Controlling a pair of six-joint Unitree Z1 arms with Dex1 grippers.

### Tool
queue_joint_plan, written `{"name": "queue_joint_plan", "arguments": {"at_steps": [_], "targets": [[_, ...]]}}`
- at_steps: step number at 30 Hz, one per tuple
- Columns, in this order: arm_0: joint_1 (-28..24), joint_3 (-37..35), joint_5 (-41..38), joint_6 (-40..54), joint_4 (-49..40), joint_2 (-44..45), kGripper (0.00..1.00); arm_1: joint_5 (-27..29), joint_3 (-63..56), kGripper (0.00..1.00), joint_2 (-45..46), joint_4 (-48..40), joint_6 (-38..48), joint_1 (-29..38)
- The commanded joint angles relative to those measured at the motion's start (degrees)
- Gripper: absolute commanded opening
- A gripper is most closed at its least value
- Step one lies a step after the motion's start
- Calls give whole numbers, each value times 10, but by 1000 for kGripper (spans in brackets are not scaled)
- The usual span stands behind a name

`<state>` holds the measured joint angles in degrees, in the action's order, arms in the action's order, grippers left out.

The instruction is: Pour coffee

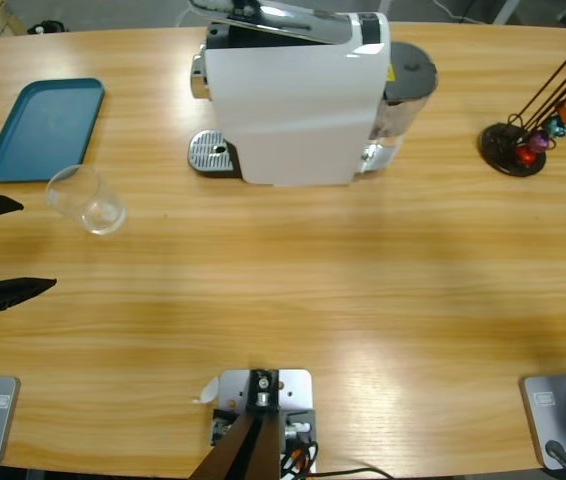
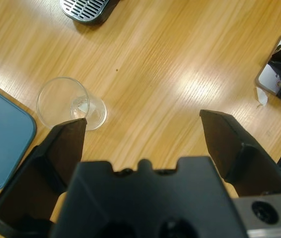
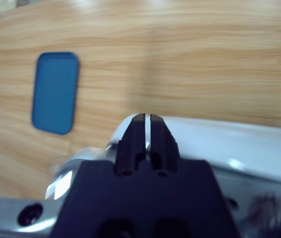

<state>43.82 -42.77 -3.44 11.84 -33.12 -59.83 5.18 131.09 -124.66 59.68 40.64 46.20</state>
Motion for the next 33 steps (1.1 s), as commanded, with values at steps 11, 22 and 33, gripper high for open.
{"name": "queue_joint_plan", "arguments": {"at_steps": [11, 22, 33], "targets": [[7, 31, 5, -14, 22, -1, 1000, 122, -2, 0, -12, -11, -110, 85], [6, 35, 5, -18, 23, 30, 990, 176, -54, 0, 71, -9, -104, 115], [7, 33, 5, -17, 22, 35, 987, 143, -126, 0, 63, -66, -88, 115]]}}
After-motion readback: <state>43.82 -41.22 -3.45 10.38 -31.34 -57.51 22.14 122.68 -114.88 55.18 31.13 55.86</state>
